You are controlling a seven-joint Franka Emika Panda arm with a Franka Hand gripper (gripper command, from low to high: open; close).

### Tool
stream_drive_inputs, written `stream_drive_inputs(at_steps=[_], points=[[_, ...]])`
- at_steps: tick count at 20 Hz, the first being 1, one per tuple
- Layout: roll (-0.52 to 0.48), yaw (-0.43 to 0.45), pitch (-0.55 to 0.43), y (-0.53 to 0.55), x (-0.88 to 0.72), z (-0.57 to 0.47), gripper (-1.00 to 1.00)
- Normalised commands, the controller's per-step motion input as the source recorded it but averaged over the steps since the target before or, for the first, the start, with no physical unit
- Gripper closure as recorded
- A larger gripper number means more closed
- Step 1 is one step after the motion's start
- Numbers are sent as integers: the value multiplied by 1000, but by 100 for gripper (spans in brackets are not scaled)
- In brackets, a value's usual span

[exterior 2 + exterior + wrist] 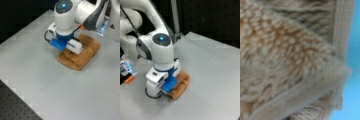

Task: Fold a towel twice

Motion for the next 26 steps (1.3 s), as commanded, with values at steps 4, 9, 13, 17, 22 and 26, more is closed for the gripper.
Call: stream_drive_inputs(at_steps=[4, 9, 13, 17, 22, 26], points=[[-77, 142, 46, 12, -165, 174, -100], [19, 75, -23, 110, -146, 122, -100], [156, -6, -47, 225, -226, 162, -100], [241, 27, -60, 218, -277, 128, -100], [262, -4, -197, 375, -228, 64, -100], [100, -71, -200, 576, -233, 57, -100]])
